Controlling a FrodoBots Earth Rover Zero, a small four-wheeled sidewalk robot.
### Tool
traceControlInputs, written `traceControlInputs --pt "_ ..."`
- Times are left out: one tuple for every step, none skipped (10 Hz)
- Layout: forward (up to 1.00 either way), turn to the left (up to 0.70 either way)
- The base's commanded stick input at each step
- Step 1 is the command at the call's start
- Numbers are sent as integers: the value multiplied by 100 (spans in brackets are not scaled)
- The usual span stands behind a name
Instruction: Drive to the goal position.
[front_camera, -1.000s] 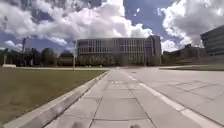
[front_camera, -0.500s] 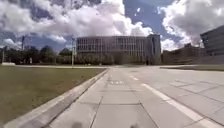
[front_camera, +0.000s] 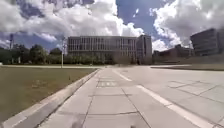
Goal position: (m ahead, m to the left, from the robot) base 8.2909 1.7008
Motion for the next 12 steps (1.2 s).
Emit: traceControlInputs --pt "70 0" --pt "70 0" --pt "70 0" --pt "70 0" --pt "70 0" --pt "70 0" --pt "70 5" --pt "70 17" --pt "70 35" --pt "70 33" --pt "70 20" --pt "70 7"
